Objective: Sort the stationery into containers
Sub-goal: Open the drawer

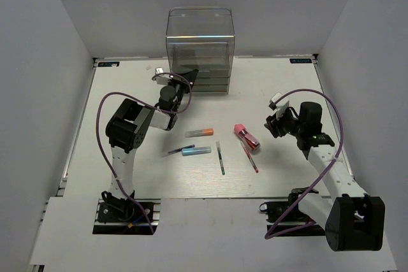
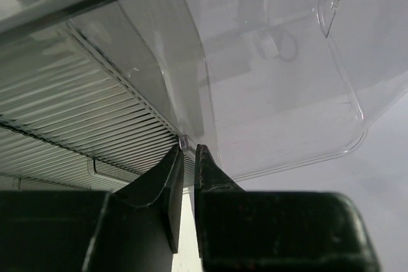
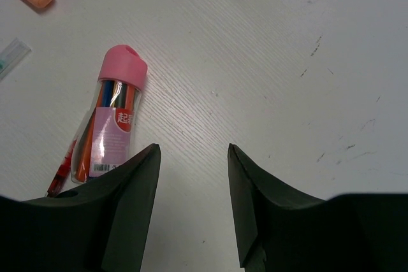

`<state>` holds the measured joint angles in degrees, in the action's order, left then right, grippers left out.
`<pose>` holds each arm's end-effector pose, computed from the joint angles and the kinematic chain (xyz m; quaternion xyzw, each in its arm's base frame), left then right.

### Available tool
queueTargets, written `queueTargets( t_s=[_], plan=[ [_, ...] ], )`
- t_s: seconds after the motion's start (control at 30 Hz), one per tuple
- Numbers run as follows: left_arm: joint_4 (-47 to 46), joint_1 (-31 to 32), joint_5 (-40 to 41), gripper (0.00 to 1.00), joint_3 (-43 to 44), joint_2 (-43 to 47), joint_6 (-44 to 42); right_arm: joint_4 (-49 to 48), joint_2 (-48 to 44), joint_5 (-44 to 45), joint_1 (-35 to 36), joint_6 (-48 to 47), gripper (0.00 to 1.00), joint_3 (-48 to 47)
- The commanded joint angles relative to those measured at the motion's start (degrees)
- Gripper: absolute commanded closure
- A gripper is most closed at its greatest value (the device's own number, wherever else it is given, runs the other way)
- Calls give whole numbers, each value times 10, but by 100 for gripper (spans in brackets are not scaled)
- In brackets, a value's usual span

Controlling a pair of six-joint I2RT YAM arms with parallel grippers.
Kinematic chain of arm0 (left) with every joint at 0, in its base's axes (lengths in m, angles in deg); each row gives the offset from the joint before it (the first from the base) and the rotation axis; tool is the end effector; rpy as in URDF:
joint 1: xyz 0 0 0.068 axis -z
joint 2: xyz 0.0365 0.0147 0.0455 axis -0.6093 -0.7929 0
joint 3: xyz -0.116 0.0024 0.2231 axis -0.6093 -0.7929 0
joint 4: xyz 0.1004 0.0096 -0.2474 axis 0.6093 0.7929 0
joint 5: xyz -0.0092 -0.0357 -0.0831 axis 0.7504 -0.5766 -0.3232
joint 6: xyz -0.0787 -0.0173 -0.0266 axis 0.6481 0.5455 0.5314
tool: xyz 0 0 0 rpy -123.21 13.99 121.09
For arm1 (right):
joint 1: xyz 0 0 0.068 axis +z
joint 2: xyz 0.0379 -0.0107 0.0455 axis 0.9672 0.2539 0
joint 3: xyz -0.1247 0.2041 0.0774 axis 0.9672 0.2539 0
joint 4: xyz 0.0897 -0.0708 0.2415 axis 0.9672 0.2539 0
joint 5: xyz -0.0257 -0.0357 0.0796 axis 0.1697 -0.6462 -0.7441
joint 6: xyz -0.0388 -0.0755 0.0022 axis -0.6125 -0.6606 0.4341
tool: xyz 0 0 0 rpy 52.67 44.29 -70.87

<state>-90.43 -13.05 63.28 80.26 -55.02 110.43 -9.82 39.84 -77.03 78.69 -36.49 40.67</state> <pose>0.4302 -0.1853 0.1432 -0.3083 0.5884 -0.5253 0.5318 0.2672 0.0505 0.2020 -0.3671 0.7606 0.0782 0.5297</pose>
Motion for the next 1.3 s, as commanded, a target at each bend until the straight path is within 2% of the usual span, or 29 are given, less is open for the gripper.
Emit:
queueTargets(
  t_s=[0.0,0.1,0.7,0.97,1.27],
  plan=[
    [-52,-6,18,94,-7,13,-3,-17,-12,-3,-1,6,47,3],
    [-63,-6,18,100,-14,13,2,-18,-11,-4,0,6,47,4],
    [-110,-1,-52,100,-85,80,-3,-16,-15,-10,0,8,47,13],
    [-48,-1,-98,100,-91,110,-20,-16,-15,-11,0,9,47,12],
    [114,-6,-105,100,-73,181,-81,-14,-18,-10,-1,9,47,14]
  ],
)
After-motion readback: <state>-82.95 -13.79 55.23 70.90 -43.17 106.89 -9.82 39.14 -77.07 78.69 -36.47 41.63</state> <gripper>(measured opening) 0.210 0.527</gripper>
